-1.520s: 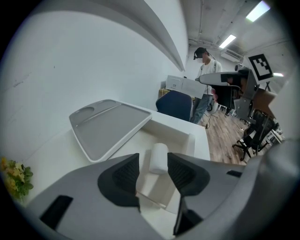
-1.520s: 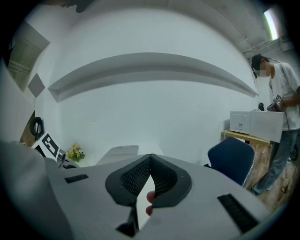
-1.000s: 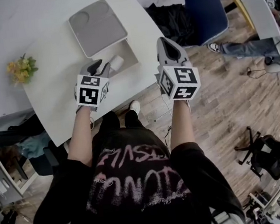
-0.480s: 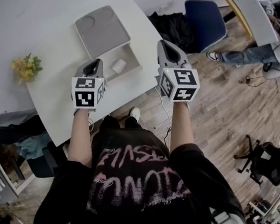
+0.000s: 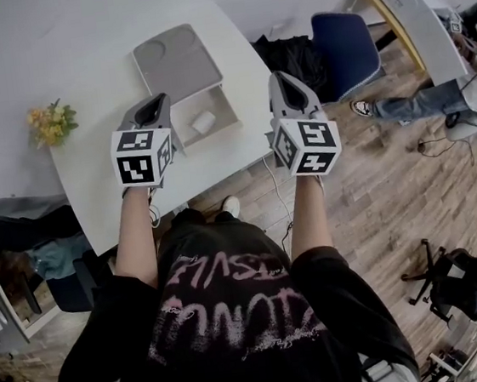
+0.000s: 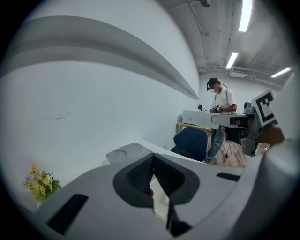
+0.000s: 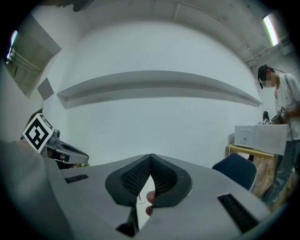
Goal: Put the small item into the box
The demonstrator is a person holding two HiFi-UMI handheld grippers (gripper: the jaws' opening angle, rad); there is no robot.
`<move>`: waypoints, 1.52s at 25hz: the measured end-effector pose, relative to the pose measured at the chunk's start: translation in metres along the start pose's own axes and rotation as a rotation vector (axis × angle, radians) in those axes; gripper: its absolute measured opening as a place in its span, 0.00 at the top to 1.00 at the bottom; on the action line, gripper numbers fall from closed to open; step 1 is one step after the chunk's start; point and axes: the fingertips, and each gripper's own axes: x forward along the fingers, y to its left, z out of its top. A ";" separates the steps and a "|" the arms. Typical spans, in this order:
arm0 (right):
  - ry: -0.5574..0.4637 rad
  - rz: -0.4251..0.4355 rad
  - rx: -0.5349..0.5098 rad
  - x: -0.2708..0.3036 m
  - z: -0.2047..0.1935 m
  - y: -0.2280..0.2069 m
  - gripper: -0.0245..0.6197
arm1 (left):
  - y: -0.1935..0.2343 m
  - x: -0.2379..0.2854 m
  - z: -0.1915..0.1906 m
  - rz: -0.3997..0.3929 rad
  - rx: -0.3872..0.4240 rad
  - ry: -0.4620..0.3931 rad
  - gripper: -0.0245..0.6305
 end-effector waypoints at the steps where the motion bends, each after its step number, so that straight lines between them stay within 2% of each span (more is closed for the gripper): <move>1: -0.004 -0.001 -0.002 -0.001 0.002 0.000 0.94 | 0.001 -0.002 0.005 0.004 -0.005 -0.012 0.96; 10: -0.055 -0.003 -0.004 -0.009 0.021 -0.001 0.94 | 0.007 -0.026 0.051 0.022 -0.007 -0.140 0.96; 26: -0.104 0.019 -0.041 -0.003 0.047 0.007 0.94 | 0.030 -0.067 0.100 0.088 0.002 -0.308 0.96; 38: -0.107 0.025 -0.074 0.001 0.052 0.011 0.95 | 0.040 -0.082 0.109 0.121 0.005 -0.352 0.96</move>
